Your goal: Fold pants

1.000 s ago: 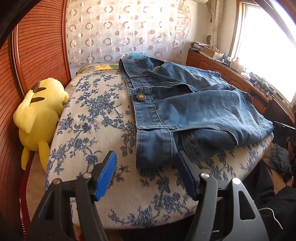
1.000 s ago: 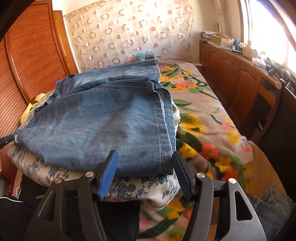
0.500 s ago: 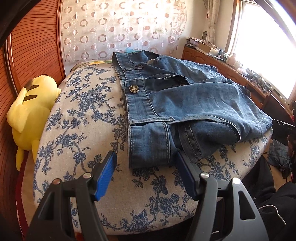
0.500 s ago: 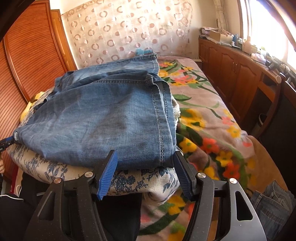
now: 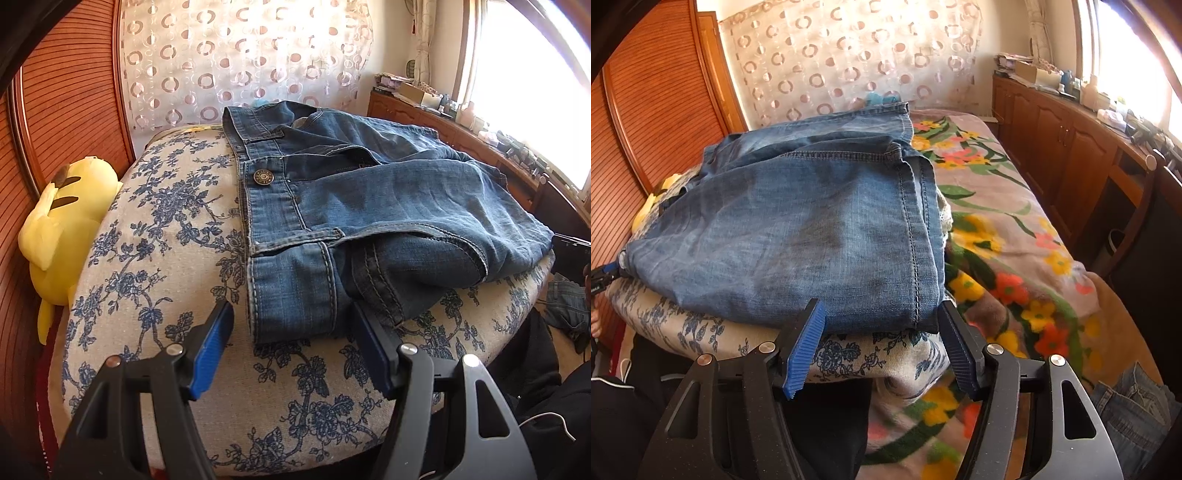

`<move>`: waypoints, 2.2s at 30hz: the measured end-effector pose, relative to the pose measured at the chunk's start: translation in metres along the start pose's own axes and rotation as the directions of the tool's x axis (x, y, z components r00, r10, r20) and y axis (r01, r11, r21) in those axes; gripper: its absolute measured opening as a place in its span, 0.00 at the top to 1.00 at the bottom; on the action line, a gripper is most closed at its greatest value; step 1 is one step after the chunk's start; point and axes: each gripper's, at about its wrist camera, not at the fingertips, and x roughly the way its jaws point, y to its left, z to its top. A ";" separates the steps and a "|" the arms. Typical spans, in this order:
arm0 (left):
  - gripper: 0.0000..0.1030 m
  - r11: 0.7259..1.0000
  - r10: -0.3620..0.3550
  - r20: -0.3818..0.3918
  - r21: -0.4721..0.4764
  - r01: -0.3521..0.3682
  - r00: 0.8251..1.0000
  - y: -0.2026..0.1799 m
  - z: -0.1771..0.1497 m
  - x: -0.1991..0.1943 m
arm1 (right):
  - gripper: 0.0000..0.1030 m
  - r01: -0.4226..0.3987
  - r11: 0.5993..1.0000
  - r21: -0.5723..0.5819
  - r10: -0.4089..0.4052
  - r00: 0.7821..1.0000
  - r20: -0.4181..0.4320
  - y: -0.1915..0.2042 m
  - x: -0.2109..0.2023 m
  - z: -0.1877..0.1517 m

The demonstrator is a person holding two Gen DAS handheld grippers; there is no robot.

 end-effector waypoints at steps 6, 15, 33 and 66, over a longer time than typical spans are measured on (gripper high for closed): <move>0.52 1.000 -0.031 0.004 0.000 0.031 1.000 -0.001 0.001 0.000 | 0.37 0.001 1.000 -0.003 -0.001 1.000 -0.012 -0.004 0.005 0.001; 0.75 0.999 -0.049 0.033 0.011 0.049 0.998 -0.007 0.005 -0.004 | 0.64 0.013 1.000 0.008 -0.013 0.999 0.031 -0.007 0.000 0.003; 0.90 1.000 0.000 0.136 0.010 -0.001 0.991 -0.022 0.013 -0.064 | 0.90 0.062 0.998 -0.030 -0.057 0.989 0.135 0.003 -0.049 0.022; 0.92 0.997 0.056 0.284 0.029 -0.067 0.957 -0.001 0.120 -0.078 | 0.90 0.048 0.996 -0.079 -0.018 0.936 0.352 0.009 -0.066 0.155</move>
